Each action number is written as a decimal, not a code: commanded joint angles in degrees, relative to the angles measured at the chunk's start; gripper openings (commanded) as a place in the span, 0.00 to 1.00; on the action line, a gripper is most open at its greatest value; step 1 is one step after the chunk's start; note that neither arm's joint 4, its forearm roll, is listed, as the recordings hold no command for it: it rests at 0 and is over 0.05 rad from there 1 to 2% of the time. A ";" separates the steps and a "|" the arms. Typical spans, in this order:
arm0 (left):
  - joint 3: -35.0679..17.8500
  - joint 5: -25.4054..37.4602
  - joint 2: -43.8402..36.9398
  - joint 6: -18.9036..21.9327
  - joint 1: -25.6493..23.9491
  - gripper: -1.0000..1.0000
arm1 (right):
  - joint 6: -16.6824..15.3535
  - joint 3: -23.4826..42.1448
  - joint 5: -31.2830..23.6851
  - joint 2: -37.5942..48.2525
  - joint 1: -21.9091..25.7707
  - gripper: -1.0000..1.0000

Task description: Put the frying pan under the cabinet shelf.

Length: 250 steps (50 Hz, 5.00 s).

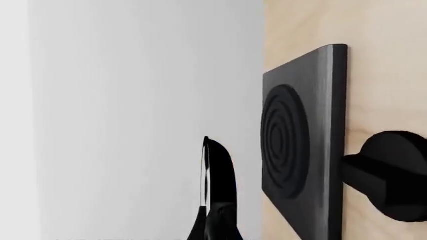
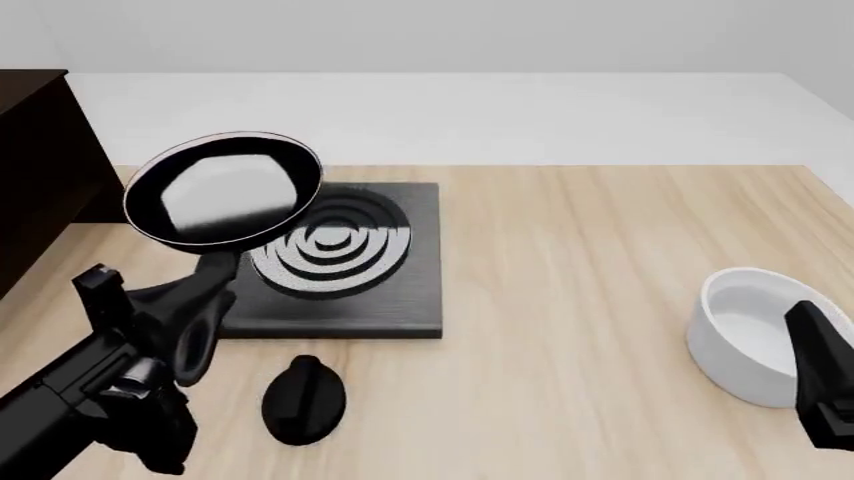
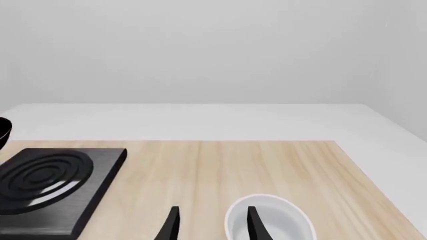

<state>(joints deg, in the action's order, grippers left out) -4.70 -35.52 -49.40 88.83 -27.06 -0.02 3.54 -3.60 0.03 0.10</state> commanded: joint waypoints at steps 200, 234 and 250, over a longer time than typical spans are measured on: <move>4.61 39.40 42.22 -22.51 20.60 0.00 | 0.02 -3.25 3.65 0.39 -0.03 1.00; 4.70 34.11 35.52 -23.15 24.14 0.00 | 0.04 -3.25 3.66 0.38 -0.03 1.00; 4.70 32.10 31.89 -22.53 25.40 0.00 | 0.03 -3.25 3.65 0.39 -0.04 1.00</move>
<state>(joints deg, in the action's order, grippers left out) 0.00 -1.93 -16.69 65.68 -2.59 0.00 0.29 0.05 0.42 0.07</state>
